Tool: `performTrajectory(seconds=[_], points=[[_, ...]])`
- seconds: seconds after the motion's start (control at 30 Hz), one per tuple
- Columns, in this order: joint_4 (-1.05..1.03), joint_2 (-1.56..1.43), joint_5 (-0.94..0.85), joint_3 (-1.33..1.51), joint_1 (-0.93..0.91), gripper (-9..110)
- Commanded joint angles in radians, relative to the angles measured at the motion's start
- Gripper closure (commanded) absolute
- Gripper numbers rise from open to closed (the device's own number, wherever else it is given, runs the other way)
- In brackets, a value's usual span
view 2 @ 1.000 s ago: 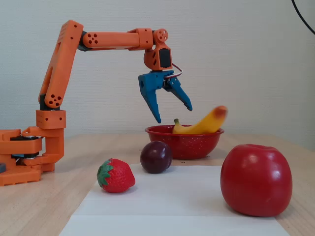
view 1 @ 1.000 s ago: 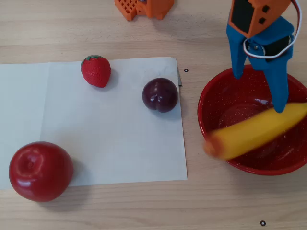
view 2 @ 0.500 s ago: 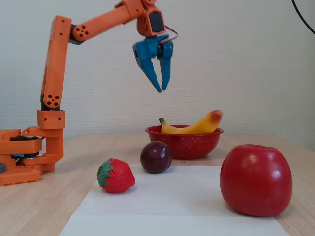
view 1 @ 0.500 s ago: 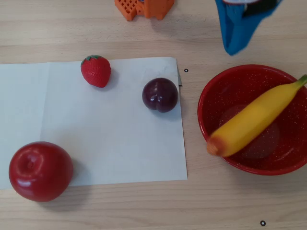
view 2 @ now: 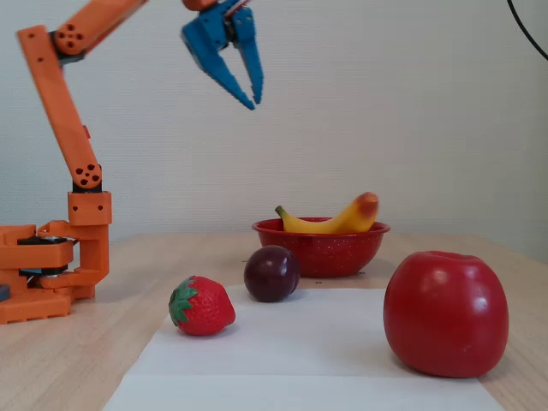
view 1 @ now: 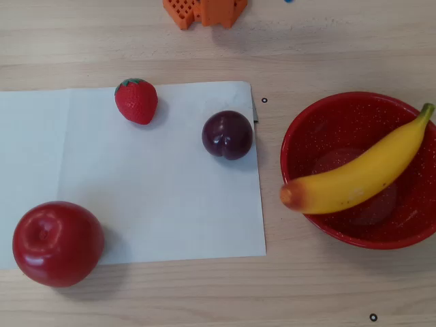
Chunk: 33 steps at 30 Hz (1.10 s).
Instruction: Grasp the banana and put it in the red bowl
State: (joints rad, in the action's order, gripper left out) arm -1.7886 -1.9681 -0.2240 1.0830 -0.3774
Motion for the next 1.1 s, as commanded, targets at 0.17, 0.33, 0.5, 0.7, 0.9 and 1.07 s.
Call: performTrajectory(seconds=[0.17, 0.33, 0.5, 0.7, 0.9, 1.07], points=[[0.107, -0.396, 0.003, 0.327, 0.114, 101], [0.221, -0.612, 0.006, 0.604, 0.152, 101], [0.350, -0.808, 0.021, 0.876, 0.189, 101], [0.534, -0.980, 0.040, 1.155, 0.233, 101], [0.719, -1.120, 0.037, 1.410, 0.239, 101], [0.905, -1.206, 0.034, 1.623, 0.239, 101]])
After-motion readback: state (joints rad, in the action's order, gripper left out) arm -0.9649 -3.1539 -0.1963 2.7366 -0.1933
